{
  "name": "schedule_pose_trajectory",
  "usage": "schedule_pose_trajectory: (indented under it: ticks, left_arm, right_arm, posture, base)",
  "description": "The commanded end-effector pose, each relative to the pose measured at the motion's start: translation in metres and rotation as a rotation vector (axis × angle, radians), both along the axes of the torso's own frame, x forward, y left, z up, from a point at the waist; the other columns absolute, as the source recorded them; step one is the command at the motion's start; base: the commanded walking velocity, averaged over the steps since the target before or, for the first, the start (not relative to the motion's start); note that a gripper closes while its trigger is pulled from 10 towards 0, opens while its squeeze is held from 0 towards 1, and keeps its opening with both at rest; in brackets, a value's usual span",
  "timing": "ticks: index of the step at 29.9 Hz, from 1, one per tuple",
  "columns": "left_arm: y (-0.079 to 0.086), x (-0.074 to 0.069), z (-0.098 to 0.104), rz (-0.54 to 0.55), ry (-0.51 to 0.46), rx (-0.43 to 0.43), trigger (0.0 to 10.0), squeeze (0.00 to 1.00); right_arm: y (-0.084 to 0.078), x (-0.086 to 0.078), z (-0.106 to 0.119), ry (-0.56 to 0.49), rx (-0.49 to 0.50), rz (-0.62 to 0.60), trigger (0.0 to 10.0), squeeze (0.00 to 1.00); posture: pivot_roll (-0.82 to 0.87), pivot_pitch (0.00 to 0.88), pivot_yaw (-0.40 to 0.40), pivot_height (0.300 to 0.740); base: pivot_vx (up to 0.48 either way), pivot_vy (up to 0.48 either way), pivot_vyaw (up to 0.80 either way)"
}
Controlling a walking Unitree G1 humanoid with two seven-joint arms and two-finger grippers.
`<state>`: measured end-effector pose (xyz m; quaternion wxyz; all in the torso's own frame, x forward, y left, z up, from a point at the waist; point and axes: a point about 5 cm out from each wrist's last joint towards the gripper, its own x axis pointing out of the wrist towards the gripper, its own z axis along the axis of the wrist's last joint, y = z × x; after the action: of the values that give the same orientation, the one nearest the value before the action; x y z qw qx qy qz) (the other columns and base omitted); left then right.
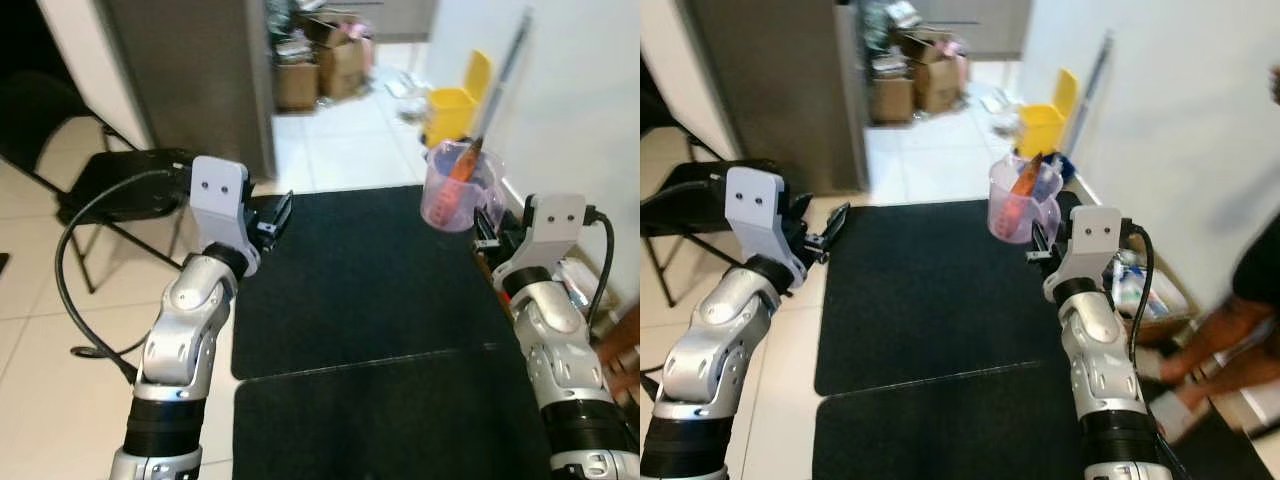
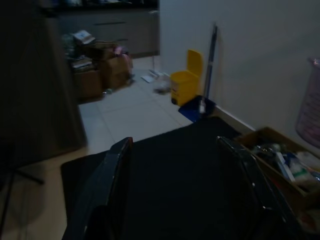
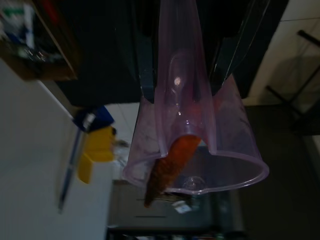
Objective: Restocking fridge
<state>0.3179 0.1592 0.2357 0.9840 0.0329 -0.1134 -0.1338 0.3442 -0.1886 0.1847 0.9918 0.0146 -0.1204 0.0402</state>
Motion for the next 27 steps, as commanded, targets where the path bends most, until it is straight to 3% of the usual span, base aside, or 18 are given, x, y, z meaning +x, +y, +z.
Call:
schedule_pose_trajectory:
  ticks: [1, 5, 13, 21, 27]
  left_arm:
    - [-0.001, -0.001, -0.003, -0.010, 0.009, -0.023, 10.0, 0.00]
    - [-0.002, -0.002, -0.002, -0.015, 0.003, -0.045, 10.0, 0.00]
    - [-0.003, -0.003, -0.003, 0.008, -0.017, -0.001, 10.0, 0.00]
    - [-0.003, -0.005, 0.004, -0.007, -0.070, -0.046, 10.0, 0.00]
    - [-0.002, -0.004, 0.000, 0.007, -0.068, 0.008, 10.0, 0.00]
  right_arm:
    - [0.001, -0.001, 0.005, -0.032, -0.012, 0.002, 10.0, 0.00]
    - [0.002, -0.001, 0.005, -0.033, -0.012, 0.005, 10.0, 0.00]
    - [0.002, -0.001, 0.005, -0.033, -0.010, 0.009, 10.0, 0.00]
    - [0.009, -0.004, 0.004, -0.048, -0.005, 0.046, 10.0, 0.00]
    - [0.015, -0.006, 0.002, -0.051, -0.012, 0.068, 10.0, 0.00]
  posture:
    - [0.03, 0.140, -0.006, 0.740]
    - [0.03, 0.140, -0.006, 0.740]
    - [0.03, 0.134, -0.006, 0.740]
    - [0.03, 0.134, -0.006, 0.740]
    - [0.03, 0.137, -0.009, 0.740]
  base:
    - [0.000, 0.000, 0.00]
    - [0.000, 0.000, 0.00]
    - [0.000, 0.000, 0.00]
    - [0.000, 0.000, 0.00]
    - [0.126, 0.000, 0.00]
